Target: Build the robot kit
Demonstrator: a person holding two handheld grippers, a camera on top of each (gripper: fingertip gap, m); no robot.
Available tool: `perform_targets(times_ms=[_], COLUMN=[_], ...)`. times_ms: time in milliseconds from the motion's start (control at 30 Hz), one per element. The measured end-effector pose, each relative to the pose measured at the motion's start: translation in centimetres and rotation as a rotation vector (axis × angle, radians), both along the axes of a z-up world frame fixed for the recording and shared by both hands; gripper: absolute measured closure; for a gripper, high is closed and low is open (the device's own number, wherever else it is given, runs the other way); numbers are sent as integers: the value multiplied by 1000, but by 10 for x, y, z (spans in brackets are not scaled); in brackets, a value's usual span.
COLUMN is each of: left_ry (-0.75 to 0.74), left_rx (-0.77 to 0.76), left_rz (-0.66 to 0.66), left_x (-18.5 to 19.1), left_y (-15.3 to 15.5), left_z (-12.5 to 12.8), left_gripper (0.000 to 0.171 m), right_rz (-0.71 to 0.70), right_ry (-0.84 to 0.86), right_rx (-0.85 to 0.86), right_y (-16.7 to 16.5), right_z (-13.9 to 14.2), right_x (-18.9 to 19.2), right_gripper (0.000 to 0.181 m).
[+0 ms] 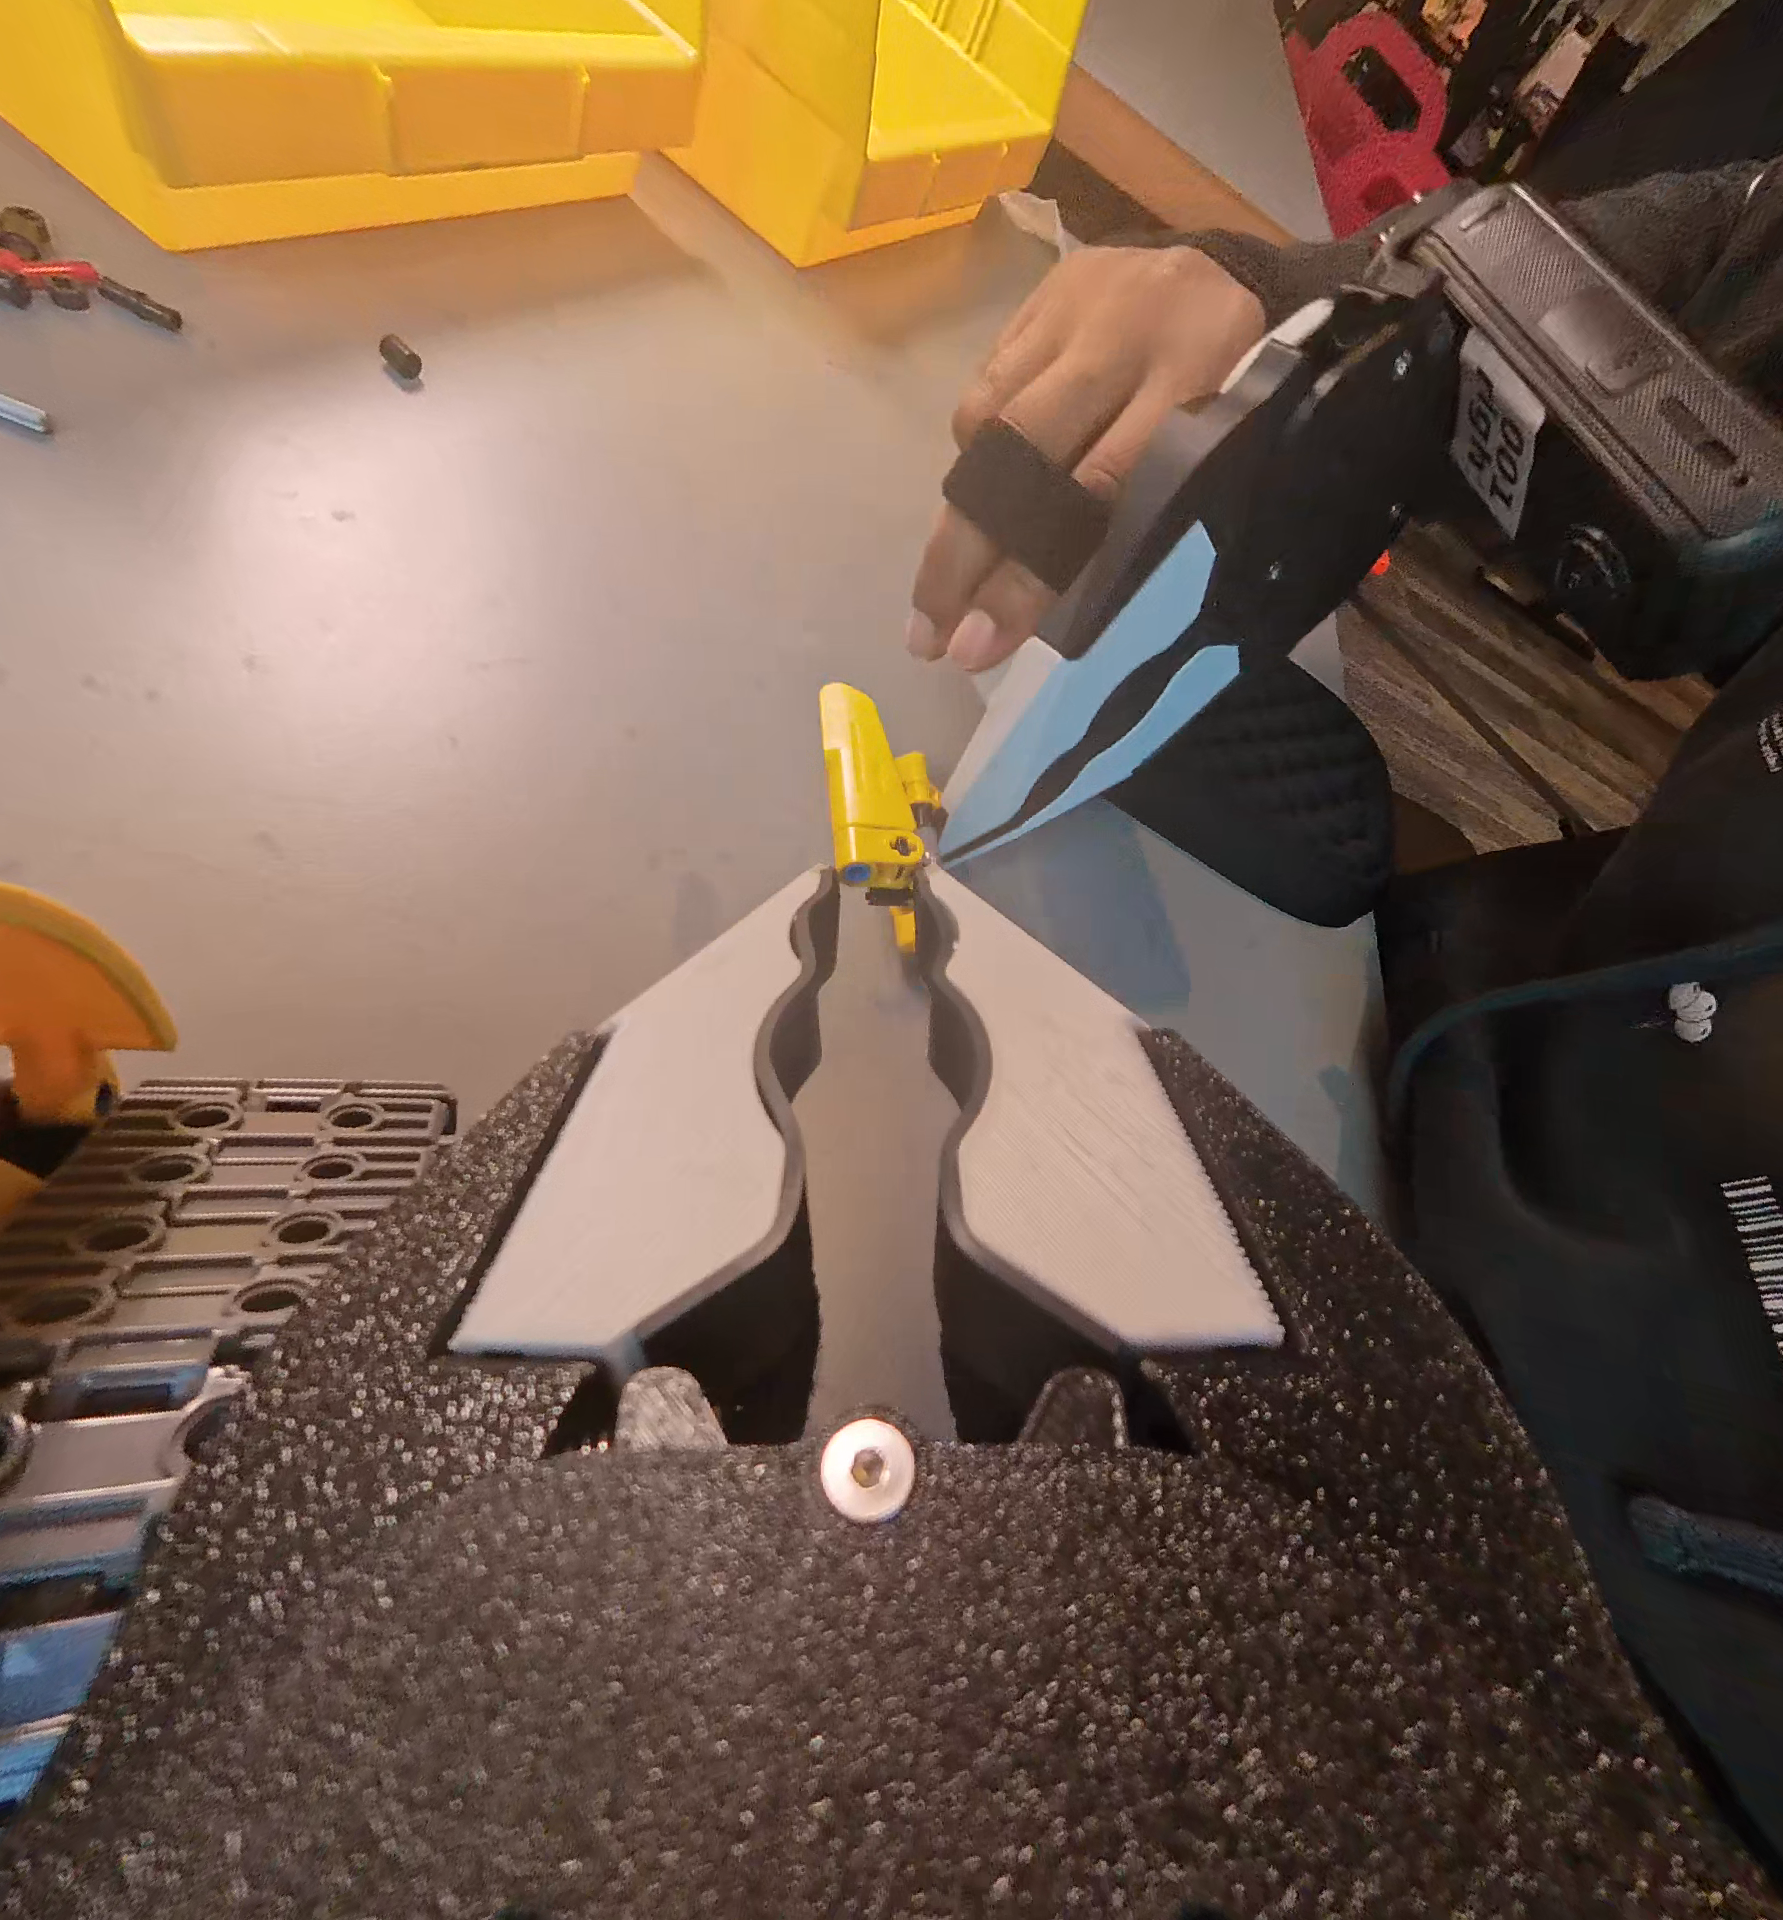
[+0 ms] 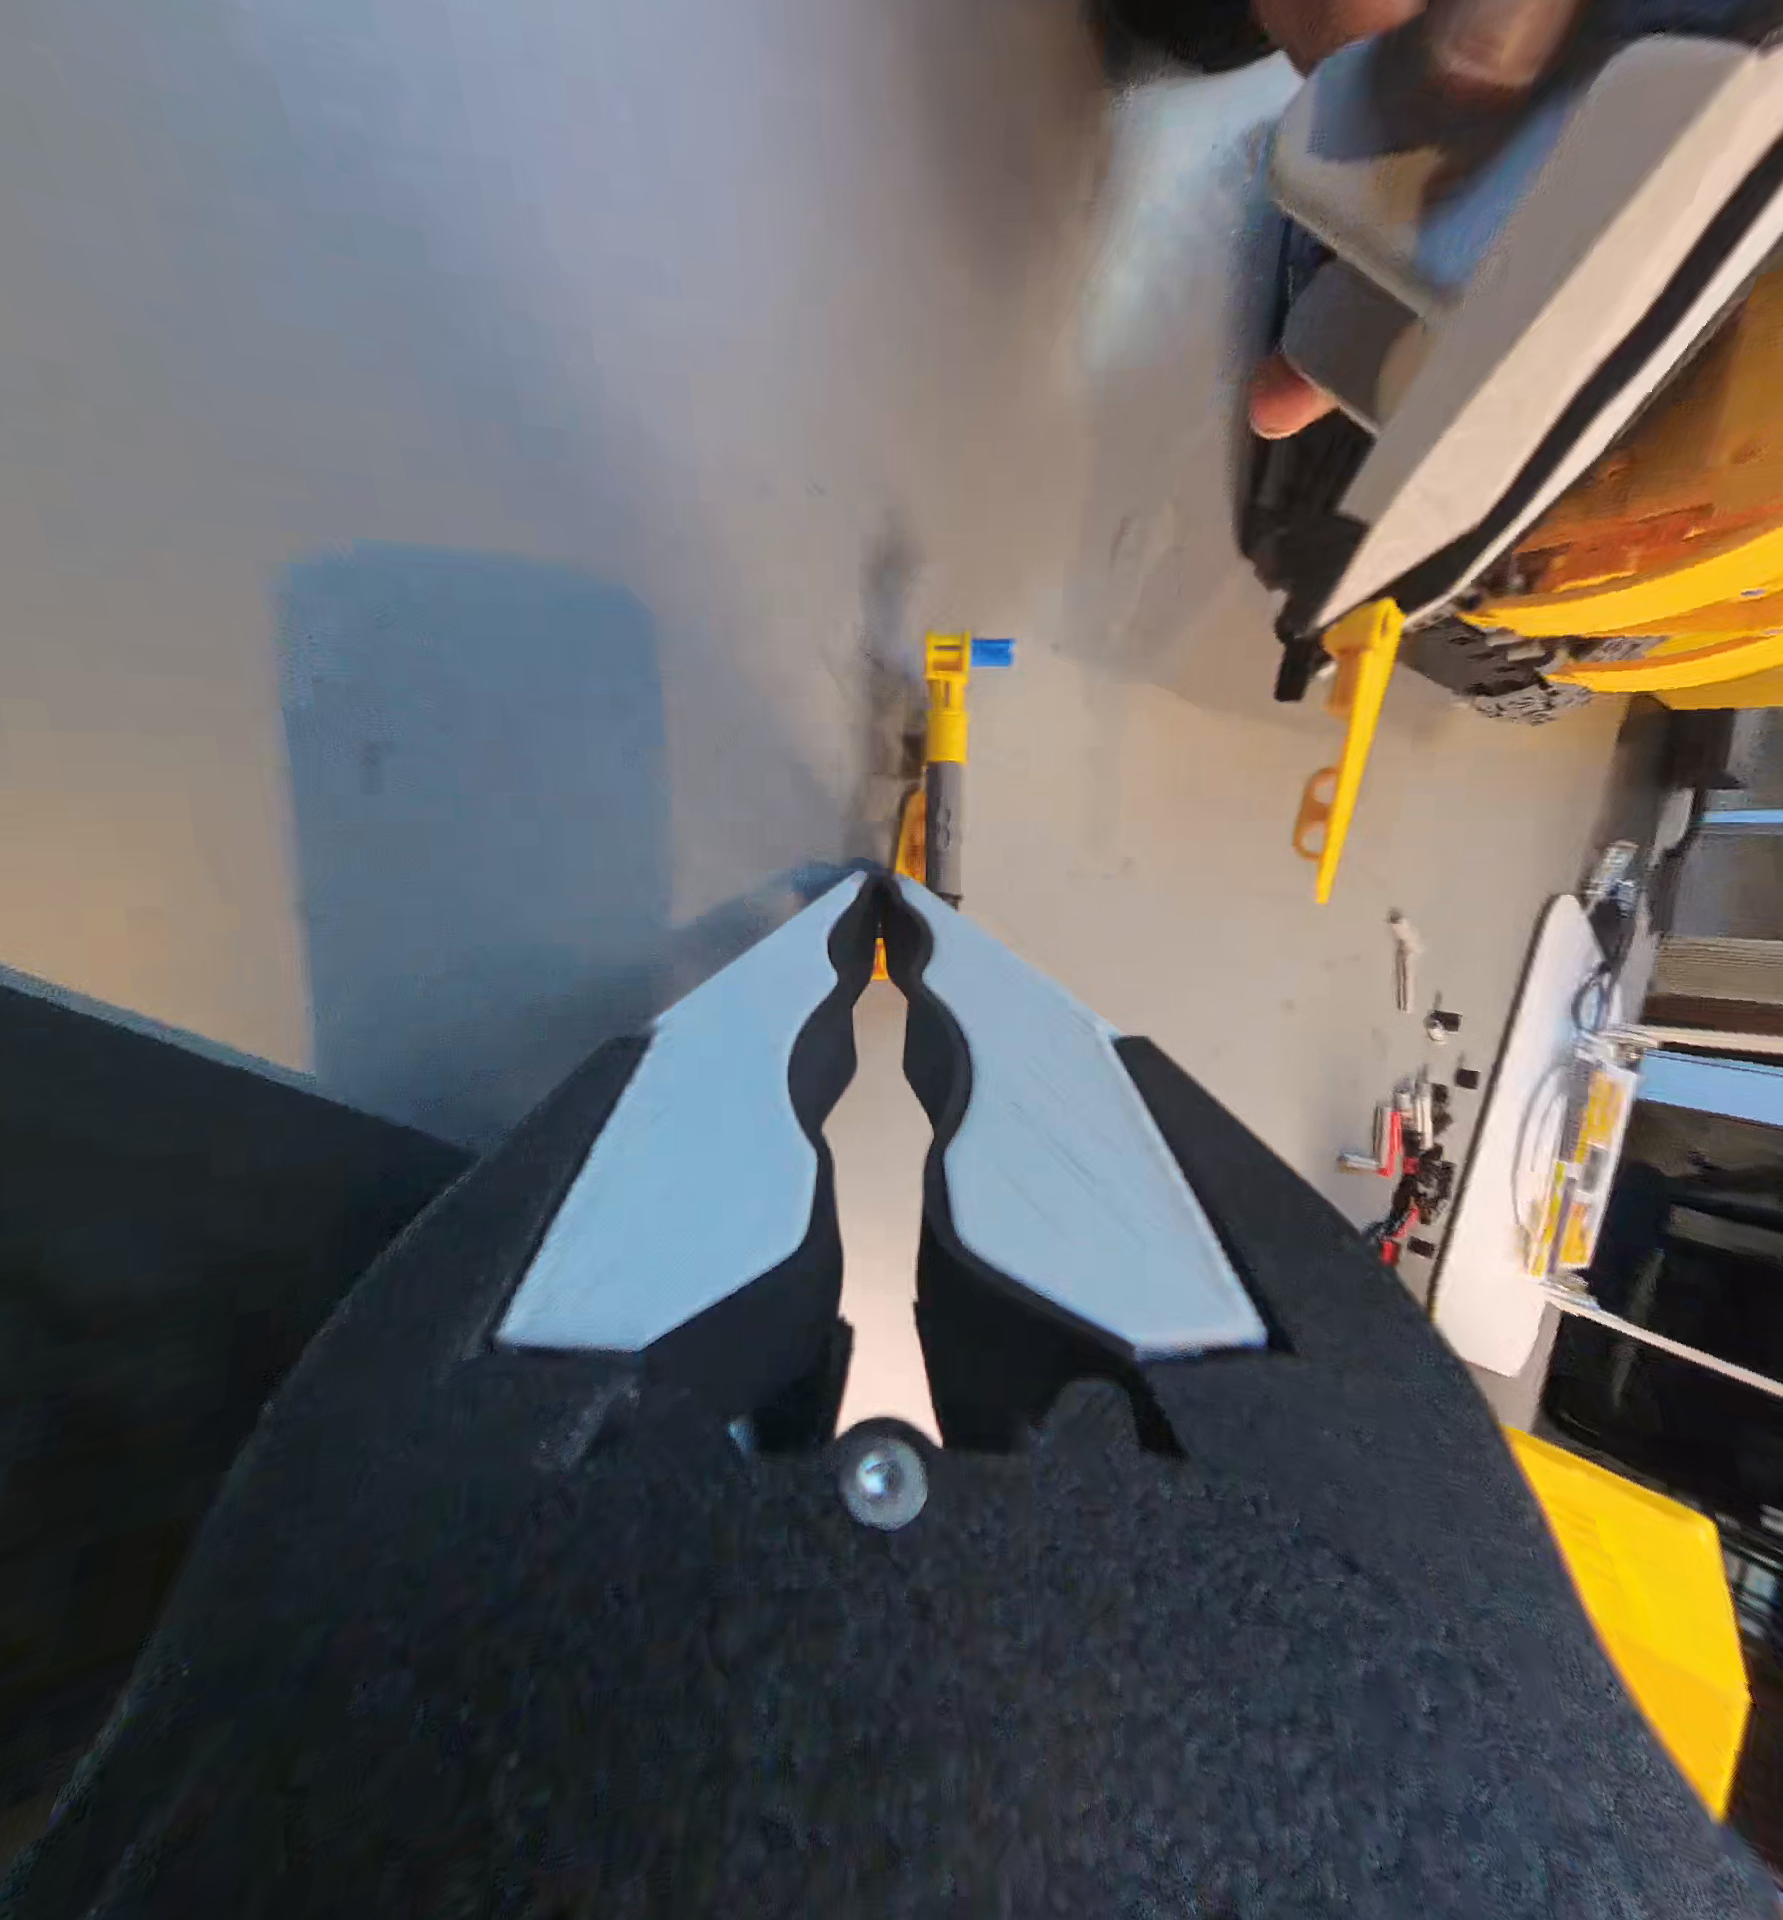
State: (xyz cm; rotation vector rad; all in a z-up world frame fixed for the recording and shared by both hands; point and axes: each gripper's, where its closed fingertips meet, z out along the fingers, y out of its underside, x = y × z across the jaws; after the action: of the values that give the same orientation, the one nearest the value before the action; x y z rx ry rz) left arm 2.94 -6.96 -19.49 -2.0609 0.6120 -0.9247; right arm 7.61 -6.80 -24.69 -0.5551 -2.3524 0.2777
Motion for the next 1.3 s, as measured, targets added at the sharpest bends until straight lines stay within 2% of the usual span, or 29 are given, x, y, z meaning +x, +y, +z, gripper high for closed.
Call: perform_targets(times_ms=[200,300,400,533,600,800,933,1300], left_ry=[20,11,5,5,-1,-7,-2,1], left_rx=[5,12,16,24,26,16,17,12], left_rz=[-7,-4,-3,-3,0,-7,-4,4], left_x=[2,1,0,-2,-4,-4,-4,-7], left_y=[-1,-1,-2,-3,-3,-4,-4,-3], left_z=[-2,1,2,4,5,4,4,2], left_gripper=[158,158,158,159,159,158,158,158], right_rz=[-77,-60,-25,-7,-53,-316,-439,-388], right_ry=[-6,10,-32,-98,-122,-407,-482,-455], right_rx=[-152,-185,-188,-337,-436,-785,-945,-948], right_y=[-5,-6,-3,-3,1,11,22,19], right_z=[10,22,17,10,12,10,5,9], right_x=[0,-4,-5,-5,-10,-16,-24,-25], right_gripper=[179,168,159,168,179,180,181,176])
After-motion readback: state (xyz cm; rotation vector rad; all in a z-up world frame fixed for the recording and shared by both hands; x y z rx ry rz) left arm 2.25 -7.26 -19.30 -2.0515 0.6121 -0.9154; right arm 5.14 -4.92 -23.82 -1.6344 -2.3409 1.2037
